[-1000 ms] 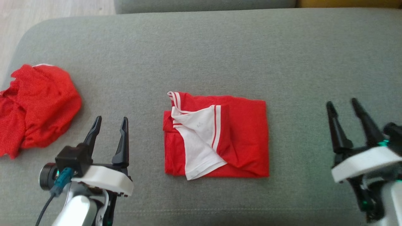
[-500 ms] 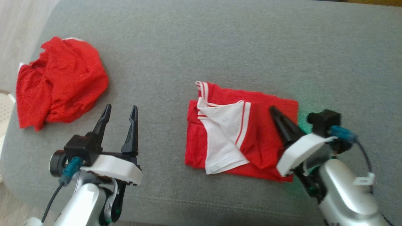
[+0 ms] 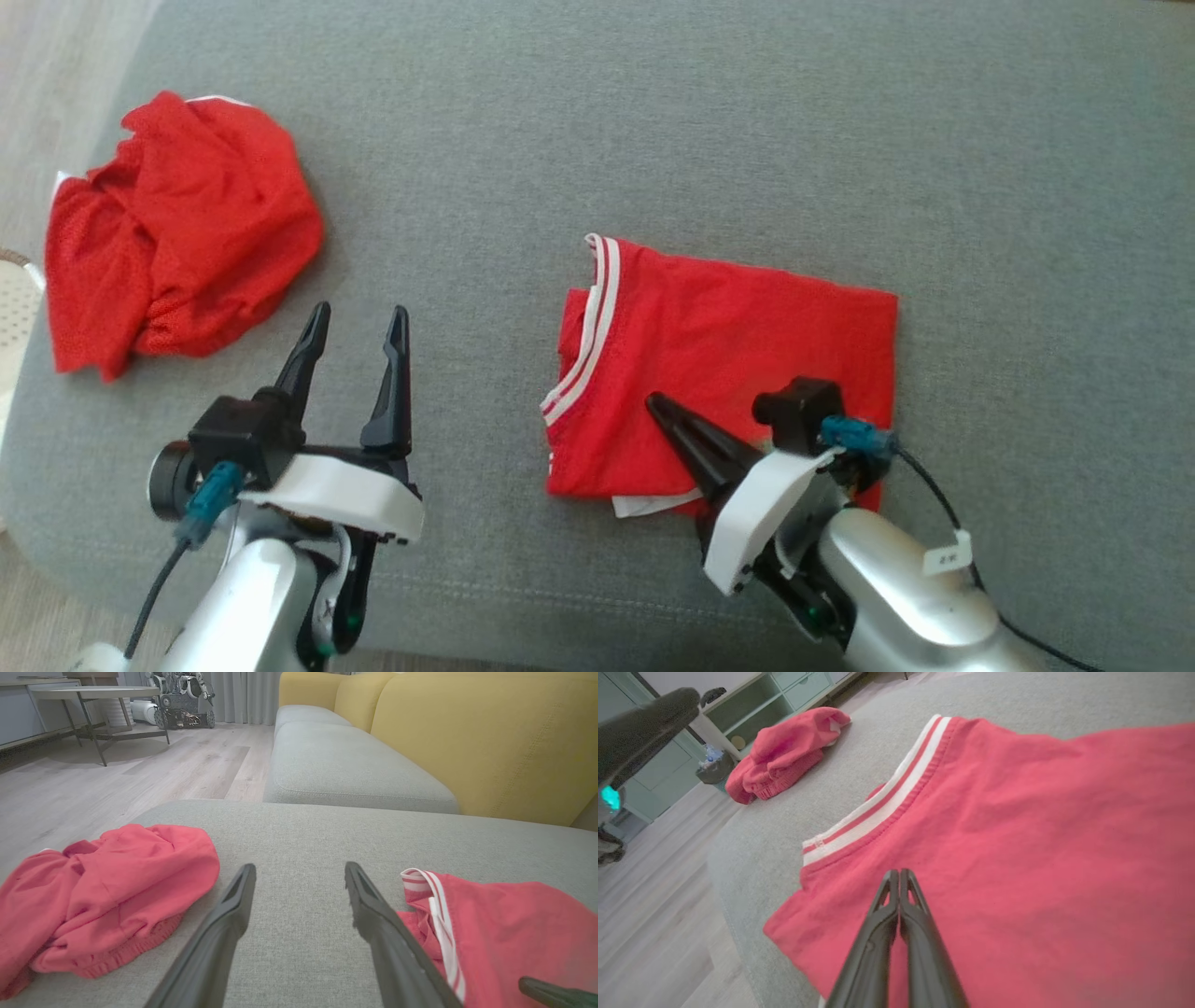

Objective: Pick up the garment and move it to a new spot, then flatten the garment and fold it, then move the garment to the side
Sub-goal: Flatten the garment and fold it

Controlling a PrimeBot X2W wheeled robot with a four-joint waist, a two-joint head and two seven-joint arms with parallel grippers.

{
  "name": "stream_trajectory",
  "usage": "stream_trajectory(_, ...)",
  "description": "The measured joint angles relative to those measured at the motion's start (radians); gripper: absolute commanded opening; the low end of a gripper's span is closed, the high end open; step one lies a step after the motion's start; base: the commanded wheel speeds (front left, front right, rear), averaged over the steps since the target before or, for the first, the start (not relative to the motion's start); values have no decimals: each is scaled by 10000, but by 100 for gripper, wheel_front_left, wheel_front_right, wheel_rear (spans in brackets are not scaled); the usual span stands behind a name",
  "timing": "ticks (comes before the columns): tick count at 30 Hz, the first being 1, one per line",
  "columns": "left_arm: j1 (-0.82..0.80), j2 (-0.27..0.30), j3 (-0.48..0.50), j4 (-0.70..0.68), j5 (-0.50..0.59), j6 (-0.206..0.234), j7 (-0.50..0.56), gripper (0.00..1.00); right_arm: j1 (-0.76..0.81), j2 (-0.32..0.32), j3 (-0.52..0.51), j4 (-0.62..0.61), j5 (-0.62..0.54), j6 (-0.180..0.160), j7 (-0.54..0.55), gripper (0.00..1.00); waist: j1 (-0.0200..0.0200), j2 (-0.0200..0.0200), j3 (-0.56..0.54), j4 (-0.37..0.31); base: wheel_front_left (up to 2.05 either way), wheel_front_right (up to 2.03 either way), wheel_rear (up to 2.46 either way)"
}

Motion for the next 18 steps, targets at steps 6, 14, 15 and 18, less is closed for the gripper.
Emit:
stream_trajectory(6, 1, 31, 132, 38, 2, 4, -8, 100, -224, -88, -408, -324, 171, 0, -953, 0, 0, 0, -128, -356, 0, 0, 0)
stream_trajectory(14, 141, 209, 207, -19, 2, 104, 2, 100, -112, -759, -3033, -1066, -495, 0, -1277, 100, 0, 0, -493, -864, 0, 0, 0)
stream_trajectory(15, 166, 224, 203, -21, 2, 107, 6, 100, 1, -805, -3404, -1212, -686, 0, -1275, 100, 0, 0, -559, -927, 0, 0, 0)
stream_trajectory(18, 290, 293, 221, -92, 0, 146, 23, 100, 541, -838, -4378, -1770, -1198, 0, -1185, 100, 0, 0, -737, -1127, 0, 0, 0)
